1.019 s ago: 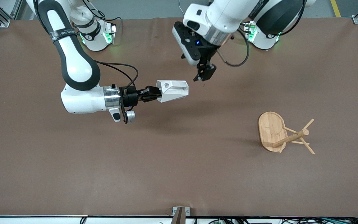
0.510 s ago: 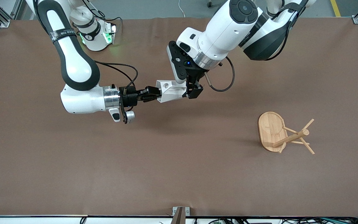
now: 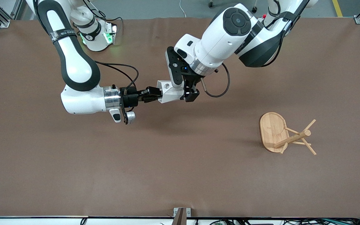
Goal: Hang cup on rack
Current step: 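Hold the cup with the right gripper while the left gripper grasps it, then open the right gripper and draw it back from the cup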
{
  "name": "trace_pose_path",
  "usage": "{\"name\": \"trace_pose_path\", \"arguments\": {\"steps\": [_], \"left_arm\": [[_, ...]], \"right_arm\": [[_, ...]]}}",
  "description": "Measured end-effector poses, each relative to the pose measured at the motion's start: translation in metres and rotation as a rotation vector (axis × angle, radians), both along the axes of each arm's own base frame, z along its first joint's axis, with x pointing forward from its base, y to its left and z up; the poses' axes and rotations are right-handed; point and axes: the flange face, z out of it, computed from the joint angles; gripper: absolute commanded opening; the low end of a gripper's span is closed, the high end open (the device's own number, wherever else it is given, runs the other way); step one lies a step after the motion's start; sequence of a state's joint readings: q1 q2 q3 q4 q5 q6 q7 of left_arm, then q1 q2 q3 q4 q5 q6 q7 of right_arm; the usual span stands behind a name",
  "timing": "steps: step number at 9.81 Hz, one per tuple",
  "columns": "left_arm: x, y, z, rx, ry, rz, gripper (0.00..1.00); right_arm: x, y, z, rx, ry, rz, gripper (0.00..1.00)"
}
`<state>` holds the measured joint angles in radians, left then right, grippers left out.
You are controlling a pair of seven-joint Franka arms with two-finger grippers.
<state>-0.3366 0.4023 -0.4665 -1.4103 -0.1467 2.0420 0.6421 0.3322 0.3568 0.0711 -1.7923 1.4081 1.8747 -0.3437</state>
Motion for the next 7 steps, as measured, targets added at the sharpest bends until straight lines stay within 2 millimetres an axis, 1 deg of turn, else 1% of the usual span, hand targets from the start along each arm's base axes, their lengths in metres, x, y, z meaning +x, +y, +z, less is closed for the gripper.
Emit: {"name": "trace_pose_path", "arguments": {"steps": [1, 3, 4, 5, 6, 7], "left_arm": [[0.0008, -0.0027, -0.0022, -0.008, -0.006, 0.001, 0.92], [0.0019, -0.0048, -0.0035, -0.008, -0.026, 0.0, 0.49], [0.0027, -0.0041, -0.0041, 0.007, -0.042, -0.005, 0.3], [0.0017, -0.0052, -0.004, 0.013, -0.048, -0.01, 0.13], [0.0016, -0.0054, -0.0041, 0.014, -0.049, -0.011, 0.07], [0.0015, -0.0056, -0.0041, 0.014, -0.049, -0.011, 0.02]], "right_arm": [[0.0002, 0.0002, 0.0008, 0.001, 0.003, -0.001, 0.01], [0.0007, 0.0, 0.0047, -0.001, 0.019, -0.009, 0.01], [0.0009, -0.0003, 0.0051, -0.003, 0.023, -0.012, 0.02], [0.0022, -0.0018, 0.0043, -0.008, 0.022, -0.02, 0.02], [0.0022, -0.0018, 0.0043, -0.008, 0.022, -0.02, 0.02], [0.0022, -0.0019, 0.0043, -0.008, 0.022, -0.02, 0.05]]}}
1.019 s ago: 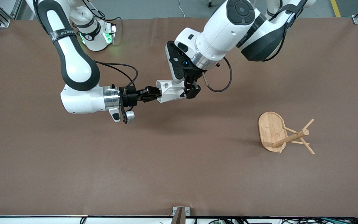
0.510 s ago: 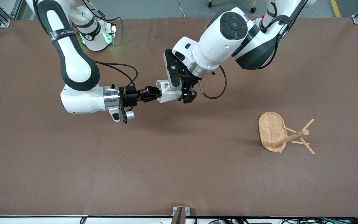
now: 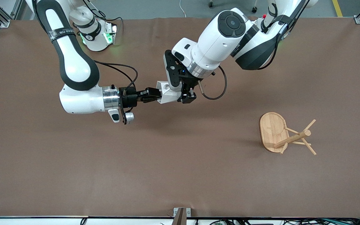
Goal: Hang cup on rack
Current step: 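Open the right gripper and draw it back from the cup, then carry the cup with the left gripper over the wooden rack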
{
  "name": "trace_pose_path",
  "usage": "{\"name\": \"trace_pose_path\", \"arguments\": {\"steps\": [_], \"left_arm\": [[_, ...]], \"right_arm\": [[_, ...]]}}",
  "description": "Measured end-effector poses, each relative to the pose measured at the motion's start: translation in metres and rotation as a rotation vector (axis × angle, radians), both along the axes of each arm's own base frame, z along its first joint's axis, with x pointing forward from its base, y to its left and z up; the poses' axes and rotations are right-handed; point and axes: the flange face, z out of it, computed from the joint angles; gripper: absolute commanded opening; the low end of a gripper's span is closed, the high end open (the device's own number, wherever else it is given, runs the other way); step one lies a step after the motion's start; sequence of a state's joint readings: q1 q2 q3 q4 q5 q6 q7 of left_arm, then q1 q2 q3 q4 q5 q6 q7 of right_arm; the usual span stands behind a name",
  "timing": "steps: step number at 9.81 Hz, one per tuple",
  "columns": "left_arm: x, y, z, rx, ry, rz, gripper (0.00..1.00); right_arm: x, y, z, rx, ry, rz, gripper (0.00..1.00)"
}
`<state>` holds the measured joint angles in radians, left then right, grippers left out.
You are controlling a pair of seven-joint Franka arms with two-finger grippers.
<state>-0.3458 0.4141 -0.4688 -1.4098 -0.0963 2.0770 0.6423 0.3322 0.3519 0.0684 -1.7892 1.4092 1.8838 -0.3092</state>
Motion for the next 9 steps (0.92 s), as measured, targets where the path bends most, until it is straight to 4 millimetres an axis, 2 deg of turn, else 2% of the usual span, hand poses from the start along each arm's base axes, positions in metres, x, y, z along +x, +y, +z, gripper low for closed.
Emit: {"name": "trace_pose_path", "arguments": {"steps": [1, 2, 4, 5, 7, 9], "left_arm": [[0.0, 0.0, 0.0, 0.0, 0.0, 0.0, 0.02], [0.0, 0.0, 0.0, 0.001, -0.001, 0.0, 0.02], [0.002, 0.0, -0.005, 0.009, 0.0, -0.002, 0.01], [0.003, 0.0, -0.008, 0.011, 0.002, -0.002, 0.01], [0.004, 0.001, -0.009, 0.012, 0.003, 0.001, 0.01], [0.011, 0.007, -0.012, 0.015, 0.024, 0.061, 0.01]], "right_arm": [[0.0, 0.0, 0.0, 0.0, 0.001, 0.0, 0.76], [0.0, 0.0, 0.0, -0.003, 0.01, -0.003, 1.0], [0.002, -0.004, 0.012, -0.05, -0.013, 0.018, 1.0], [0.006, -0.018, 0.018, -0.102, -0.04, 0.023, 1.0], [0.023, -0.068, 0.022, -0.223, -0.093, 0.017, 1.0], [0.036, -0.13, 0.025, -0.43, -0.145, 0.027, 1.0]]}}
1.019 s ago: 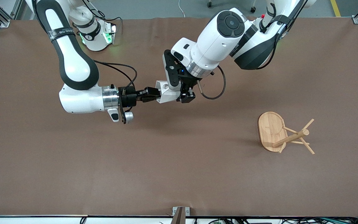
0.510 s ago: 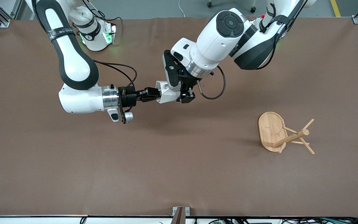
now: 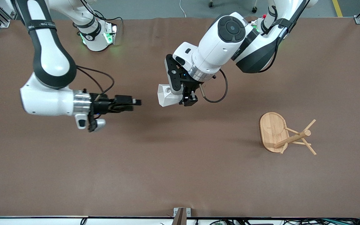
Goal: Hang cup on rack
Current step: 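Carry the cup with the left gripper over the wooden rack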
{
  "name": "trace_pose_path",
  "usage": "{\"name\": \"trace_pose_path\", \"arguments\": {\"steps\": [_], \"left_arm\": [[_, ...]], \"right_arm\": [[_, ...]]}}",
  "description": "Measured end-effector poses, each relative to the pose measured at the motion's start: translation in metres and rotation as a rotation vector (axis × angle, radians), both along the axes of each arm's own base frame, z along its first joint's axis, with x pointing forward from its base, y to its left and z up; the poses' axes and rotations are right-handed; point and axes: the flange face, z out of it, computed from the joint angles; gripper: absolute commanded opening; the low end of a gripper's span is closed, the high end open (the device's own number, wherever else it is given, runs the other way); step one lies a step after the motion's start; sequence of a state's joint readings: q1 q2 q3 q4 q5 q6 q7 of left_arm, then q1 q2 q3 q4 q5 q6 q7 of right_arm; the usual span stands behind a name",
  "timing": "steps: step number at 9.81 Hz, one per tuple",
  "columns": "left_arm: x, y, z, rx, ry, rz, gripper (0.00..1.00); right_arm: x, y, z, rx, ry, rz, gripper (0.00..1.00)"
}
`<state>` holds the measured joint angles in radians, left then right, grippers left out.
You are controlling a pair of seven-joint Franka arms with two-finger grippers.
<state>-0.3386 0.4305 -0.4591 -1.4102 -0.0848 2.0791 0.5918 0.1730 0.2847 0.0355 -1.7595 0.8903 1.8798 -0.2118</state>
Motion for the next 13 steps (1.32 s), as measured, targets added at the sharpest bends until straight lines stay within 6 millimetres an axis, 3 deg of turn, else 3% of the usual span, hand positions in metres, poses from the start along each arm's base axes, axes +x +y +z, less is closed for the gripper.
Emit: {"name": "trace_pose_path", "arguments": {"steps": [3, 6, 8, 10, 11, 13], "left_arm": [[0.016, 0.015, -0.009, 0.001, 0.089, 0.233, 0.01], [0.038, 0.052, 0.0, 0.05, 0.136, 0.479, 0.01], [0.054, 0.104, 0.023, 0.09, 0.161, 0.585, 0.01], [0.052, 0.145, 0.045, 0.163, 0.2, 0.639, 0.01], [0.051, 0.167, 0.056, 0.189, 0.213, 0.673, 0.01], [0.06, 0.223, 0.065, 0.229, 0.251, 0.764, 0.01]], "right_arm": [[0.009, -0.076, 0.033, -0.444, -0.073, -0.017, 1.0], [0.011, -0.142, 0.109, -0.758, -0.18, -0.058, 1.0], [-0.004, -0.181, 0.166, -0.819, -0.166, -0.097, 1.0], [-0.039, -0.216, 0.213, -0.839, -0.126, -0.142, 1.0], [-0.054, -0.227, 0.224, -0.839, -0.1, -0.151, 1.0], [-0.059, -0.228, 0.231, -0.839, -0.093, -0.151, 1.0]]}}
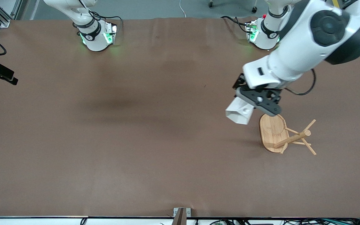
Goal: Hang cup on rack
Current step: 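Carry the cup with the left gripper over the wooden rack, then lower the cup with the left gripper, threading its hole onto a peg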
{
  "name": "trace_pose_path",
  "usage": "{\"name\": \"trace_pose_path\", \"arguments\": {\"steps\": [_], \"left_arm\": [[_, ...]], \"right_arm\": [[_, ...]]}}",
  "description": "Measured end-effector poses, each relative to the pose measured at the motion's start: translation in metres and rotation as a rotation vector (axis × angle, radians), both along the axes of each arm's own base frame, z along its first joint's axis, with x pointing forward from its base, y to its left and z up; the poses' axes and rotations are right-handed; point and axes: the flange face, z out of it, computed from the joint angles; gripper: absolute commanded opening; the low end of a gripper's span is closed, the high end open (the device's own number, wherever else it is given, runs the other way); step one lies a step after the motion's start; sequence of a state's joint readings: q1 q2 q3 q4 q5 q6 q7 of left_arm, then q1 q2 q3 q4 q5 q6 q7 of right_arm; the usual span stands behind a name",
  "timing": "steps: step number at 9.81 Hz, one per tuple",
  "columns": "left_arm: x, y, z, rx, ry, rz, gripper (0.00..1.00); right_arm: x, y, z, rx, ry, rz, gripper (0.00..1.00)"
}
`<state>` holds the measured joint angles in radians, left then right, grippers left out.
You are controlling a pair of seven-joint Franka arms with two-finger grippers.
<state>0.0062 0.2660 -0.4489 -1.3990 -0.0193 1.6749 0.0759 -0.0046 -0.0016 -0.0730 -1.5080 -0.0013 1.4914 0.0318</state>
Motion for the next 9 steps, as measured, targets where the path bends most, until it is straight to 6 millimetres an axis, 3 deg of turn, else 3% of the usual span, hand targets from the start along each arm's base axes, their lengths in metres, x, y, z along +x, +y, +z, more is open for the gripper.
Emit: {"name": "trace_pose_path", "arguments": {"steps": [2, 4, 9], "left_arm": [[0.017, 0.059, -0.023, 0.004, 0.057, 0.103, 0.01], [0.024, 0.092, -0.036, -0.006, 0.095, 0.201, 0.01], [0.017, 0.089, -0.047, 0.014, 0.137, 0.326, 0.01]], "right_arm": [[0.0, -0.002, 0.001, -0.001, -0.003, -0.004, 1.0], [-0.001, -0.008, 0.006, -0.002, -0.012, -0.015, 1.0], [-0.004, -0.01, 0.008, -0.002, 0.01, -0.019, 1.0]]}}
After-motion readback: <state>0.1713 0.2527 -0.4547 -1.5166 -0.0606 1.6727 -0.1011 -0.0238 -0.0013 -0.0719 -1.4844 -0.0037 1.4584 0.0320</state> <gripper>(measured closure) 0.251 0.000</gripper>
